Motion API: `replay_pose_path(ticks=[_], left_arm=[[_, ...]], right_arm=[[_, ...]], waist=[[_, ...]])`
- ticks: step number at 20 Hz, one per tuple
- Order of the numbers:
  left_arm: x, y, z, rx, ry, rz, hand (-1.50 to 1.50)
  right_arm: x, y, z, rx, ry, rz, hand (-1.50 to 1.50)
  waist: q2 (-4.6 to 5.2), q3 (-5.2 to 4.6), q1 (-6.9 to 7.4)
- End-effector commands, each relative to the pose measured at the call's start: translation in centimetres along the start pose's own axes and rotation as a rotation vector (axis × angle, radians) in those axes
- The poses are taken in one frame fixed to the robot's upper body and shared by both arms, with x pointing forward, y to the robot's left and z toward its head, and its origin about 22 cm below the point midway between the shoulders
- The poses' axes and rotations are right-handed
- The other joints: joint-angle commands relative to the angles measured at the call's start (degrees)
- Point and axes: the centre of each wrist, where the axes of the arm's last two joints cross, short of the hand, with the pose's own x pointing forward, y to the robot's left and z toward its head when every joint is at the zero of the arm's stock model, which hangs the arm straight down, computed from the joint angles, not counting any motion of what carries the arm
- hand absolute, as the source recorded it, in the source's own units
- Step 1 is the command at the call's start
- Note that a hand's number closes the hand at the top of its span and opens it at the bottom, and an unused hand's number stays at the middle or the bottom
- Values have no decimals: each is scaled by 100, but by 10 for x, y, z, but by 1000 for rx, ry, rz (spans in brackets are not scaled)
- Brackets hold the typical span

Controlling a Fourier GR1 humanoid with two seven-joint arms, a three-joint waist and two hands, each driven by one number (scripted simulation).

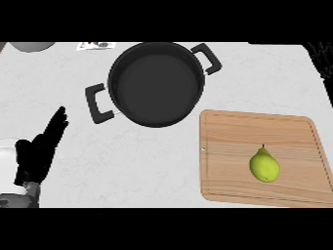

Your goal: Pick the pear from the cutting board and place it in the pot

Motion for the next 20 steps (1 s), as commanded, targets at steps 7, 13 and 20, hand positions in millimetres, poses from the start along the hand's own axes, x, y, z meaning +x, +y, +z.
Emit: replay_pose_path(ticks=[7, 13, 20], left_arm=[[18, -16, 6, 132, -202, 169, 0], [33, -49, 16, 89, -275, 225, 0], [36, -67, 18, 72, -282, 224, 0]], right_arm=[[0, -108, 77, -290, 297, 674, 150], [1, -34, 149, -598, 140, 543, -150], [39, 17, 177, -521, 205, 653, -150]], waist=[[-149, -12, -754], [-182, 88, -274], [-120, 83, -48]])
